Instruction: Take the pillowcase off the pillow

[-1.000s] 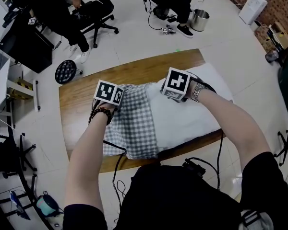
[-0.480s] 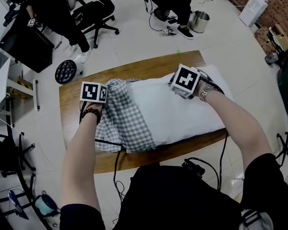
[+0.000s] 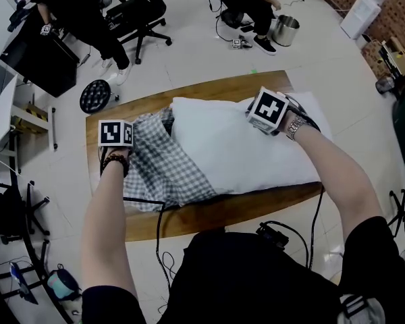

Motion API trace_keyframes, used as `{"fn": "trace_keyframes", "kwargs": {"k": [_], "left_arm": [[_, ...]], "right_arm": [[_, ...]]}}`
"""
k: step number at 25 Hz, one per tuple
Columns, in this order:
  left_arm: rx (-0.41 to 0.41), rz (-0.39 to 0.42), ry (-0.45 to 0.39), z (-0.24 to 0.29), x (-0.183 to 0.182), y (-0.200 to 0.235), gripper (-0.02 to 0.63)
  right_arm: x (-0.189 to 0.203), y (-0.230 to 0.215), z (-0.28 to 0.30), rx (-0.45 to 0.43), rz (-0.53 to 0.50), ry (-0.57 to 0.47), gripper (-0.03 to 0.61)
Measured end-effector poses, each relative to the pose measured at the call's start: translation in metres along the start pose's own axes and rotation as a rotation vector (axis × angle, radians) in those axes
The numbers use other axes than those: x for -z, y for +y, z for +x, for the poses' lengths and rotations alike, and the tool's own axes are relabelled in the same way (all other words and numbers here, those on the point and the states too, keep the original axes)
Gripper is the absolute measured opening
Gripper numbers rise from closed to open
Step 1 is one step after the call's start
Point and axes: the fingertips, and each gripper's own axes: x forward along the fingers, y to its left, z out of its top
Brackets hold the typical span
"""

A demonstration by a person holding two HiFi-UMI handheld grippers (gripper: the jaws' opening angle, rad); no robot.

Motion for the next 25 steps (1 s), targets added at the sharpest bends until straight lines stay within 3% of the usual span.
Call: {"fn": "trace_keyframes", "kwargs": {"k": [4,6,8,12,20,25], "left_arm": [[-0.018,0.02,-0.019,-0.003,0.001,0.003,0.028],[-0.03,0.033,-0.039,-0.004,0.0,0.0,0.054],[-0.038,0.04,-0.065,-0.008,-0.002,-0.005,0.114],[-0.051,0.04,-0.116,-0.018,0.001,-0.018,0.189],[-0.057,0.047,-0.171,-0.04,0.025,-0.055,0.207],[-0.011,0.001,-0.225,-0.056,0.045,-0.095,0.216]], "right_arm": [[-0.005,0.002,0.003,0.026,-0.036,-0.015,0.018],[-0.013,-0.005,-0.002,0.092,-0.079,-0.041,0.034],[-0.015,-0.009,-0.01,0.144,-0.104,-0.071,0.1],[-0.005,0.024,-0.009,0.046,-0.051,-0.129,0.17],[0.009,0.068,-0.035,0.074,-0.111,-0.208,0.178],[0.025,0.101,-0.048,0.069,-0.171,-0.229,0.198]]}}
